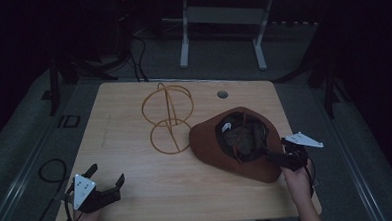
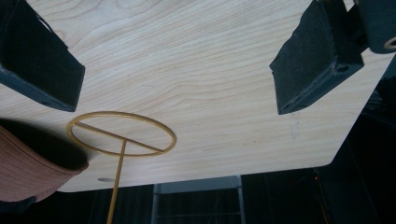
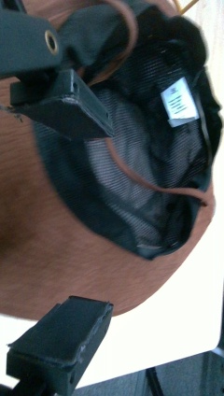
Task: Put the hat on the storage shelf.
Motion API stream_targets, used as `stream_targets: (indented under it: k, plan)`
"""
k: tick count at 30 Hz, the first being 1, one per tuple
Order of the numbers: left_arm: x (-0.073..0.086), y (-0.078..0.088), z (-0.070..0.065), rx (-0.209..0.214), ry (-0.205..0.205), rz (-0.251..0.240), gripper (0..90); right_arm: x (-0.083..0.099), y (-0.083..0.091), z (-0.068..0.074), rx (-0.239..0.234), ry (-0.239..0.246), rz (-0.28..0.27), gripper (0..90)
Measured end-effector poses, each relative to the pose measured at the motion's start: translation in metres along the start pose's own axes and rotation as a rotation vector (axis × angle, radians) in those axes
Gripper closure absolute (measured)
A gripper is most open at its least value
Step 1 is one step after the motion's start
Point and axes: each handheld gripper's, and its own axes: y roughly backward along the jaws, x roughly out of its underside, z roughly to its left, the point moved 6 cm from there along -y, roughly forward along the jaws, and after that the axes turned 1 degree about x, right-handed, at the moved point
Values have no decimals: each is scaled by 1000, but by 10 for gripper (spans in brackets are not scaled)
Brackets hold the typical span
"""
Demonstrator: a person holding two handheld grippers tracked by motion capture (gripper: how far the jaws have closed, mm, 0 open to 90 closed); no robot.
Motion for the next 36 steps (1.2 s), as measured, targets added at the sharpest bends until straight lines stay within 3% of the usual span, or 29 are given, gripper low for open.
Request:
stream_targets:
  k: [4,6,13,16,18,21,30,36]
  plan:
    - [-1,-1,-3,15,-2,-2,29,-13,-10,7,49,54,-30,115]
    - [-1,-2,-6,17,-17,2,30,-17,-18,9,61,73,-7,114]
    - [-1,-3,-12,34,-38,15,29,-32,-41,2,73,38,42,132]
    - [-1,-4,-12,36,-36,17,30,-39,-58,-3,36,12,87,105]
    - [-2,-3,-12,41,-29,15,29,-41,-66,-5,62,33,110,106]
    - [-2,-3,-12,42,-25,11,30,-43,-78,-10,60,8,132,138]
    - [-2,-3,-12,41,-32,20,29,-28,-103,-22,47,0,243,330]
    - [-1,-4,-13,41,-29,27,29,-18,-109,-21,100,34,283,361]
